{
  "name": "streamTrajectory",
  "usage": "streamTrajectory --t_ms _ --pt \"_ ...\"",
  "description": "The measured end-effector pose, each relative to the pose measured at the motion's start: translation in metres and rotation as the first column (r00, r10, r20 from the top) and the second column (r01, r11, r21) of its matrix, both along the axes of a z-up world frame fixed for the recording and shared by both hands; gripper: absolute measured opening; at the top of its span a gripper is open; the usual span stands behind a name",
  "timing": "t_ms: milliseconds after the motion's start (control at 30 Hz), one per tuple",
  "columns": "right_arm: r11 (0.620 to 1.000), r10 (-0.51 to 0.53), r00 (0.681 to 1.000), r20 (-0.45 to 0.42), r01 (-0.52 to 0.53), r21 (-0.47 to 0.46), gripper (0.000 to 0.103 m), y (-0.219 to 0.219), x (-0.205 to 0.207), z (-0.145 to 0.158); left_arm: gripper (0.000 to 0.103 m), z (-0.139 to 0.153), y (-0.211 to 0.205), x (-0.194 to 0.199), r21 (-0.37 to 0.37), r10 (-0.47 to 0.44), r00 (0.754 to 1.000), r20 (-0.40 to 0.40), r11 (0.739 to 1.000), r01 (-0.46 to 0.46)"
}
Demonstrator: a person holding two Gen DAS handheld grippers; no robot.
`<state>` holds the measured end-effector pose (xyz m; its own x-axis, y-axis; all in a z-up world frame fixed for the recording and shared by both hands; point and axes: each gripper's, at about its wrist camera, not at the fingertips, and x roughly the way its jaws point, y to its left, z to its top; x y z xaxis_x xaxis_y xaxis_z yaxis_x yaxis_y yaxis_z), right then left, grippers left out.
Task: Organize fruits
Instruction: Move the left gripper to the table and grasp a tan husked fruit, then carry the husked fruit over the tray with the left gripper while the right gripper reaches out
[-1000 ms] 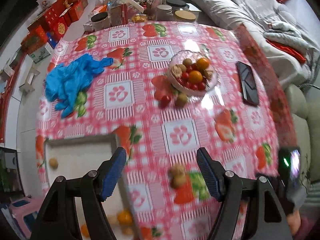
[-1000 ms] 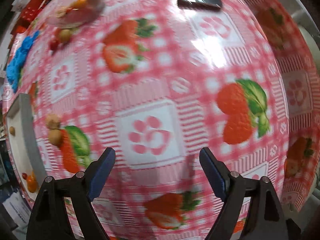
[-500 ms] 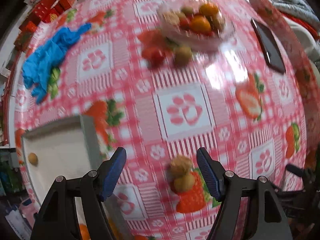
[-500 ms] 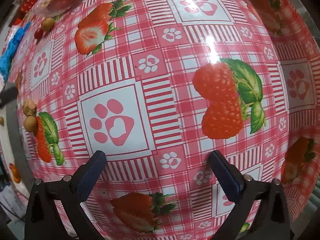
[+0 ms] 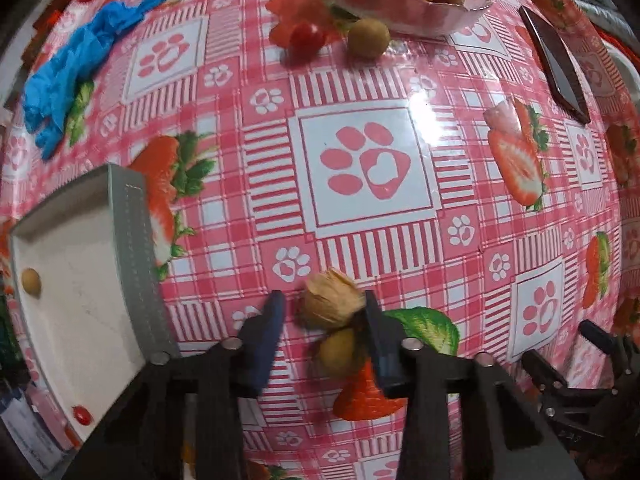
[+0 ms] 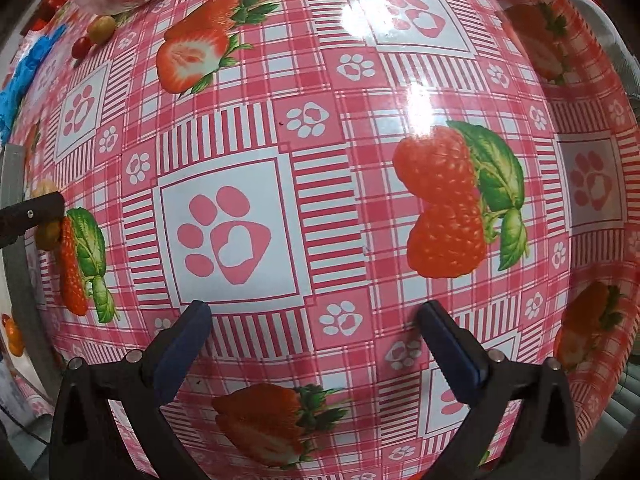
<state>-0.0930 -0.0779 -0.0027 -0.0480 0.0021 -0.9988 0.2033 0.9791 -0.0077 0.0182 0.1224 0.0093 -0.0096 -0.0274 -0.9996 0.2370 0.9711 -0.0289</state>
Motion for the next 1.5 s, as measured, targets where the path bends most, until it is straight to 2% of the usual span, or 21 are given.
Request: streamTrajectory --t_ms 33,167,567,700,900,967,1133,1267,1500 --pt "1.0 0.0 1.0 0.002 0.0 -0.002 0.103 0.0 -0.001 -0.001 0.027 0.0 0.0 -0.001 -0.007 -0.004 1.0 0.001 1.0 0.004" --pt "1.0 0.001 1.0 0.015 -0.001 -0.01 0.103 0.003 -0.005 0.0 0.027 0.005 0.006 0.002 -0.058 0.033 0.999 0.001 0.998 -0.033" --pt "0.999 0.003 0.994 0.107 0.001 -0.034 0.103 0.011 -0.032 0.006 0.027 0.052 0.032 -0.021 -0.108 0.057 0.997 0.061 0.993 -0.05" --pt "1.0 0.002 0.996 0.089 0.001 -0.03 0.103 0.011 -0.036 0.005 0.027 0.06 0.044 -0.026 -0.112 0.063 0.995 0.076 0.992 -0.055" --pt "1.0 -0.012 1.0 0.005 0.012 -0.01 0.103 0.013 -0.028 0.005 0.027 0.076 0.08 -0.034 -0.123 0.095 0.991 0.092 0.989 -0.084" --pt "1.0 0.009 1.0 -0.016 -0.009 0.003 0.103 0.024 -0.026 0.006 0.027 0.079 0.089 -0.04 -0.122 0.106 0.99 0.097 0.988 -0.094" --pt "0.993 0.095 0.995 0.006 -0.095 0.071 0.103 0.069 -0.017 0.013 0.027 0.082 0.097 -0.049 -0.106 0.107 0.987 0.117 0.99 -0.095" --pt "0.981 0.17 0.985 0.031 -0.172 0.086 0.103 0.103 -0.01 0.023 0.027 0.084 0.106 -0.056 -0.094 0.114 0.985 0.128 0.99 -0.103" --pt "0.966 0.24 0.97 0.047 -0.243 0.088 0.103 0.138 -0.001 0.035 0.027 0.085 0.127 -0.065 -0.086 0.153 0.979 0.133 0.986 -0.142"
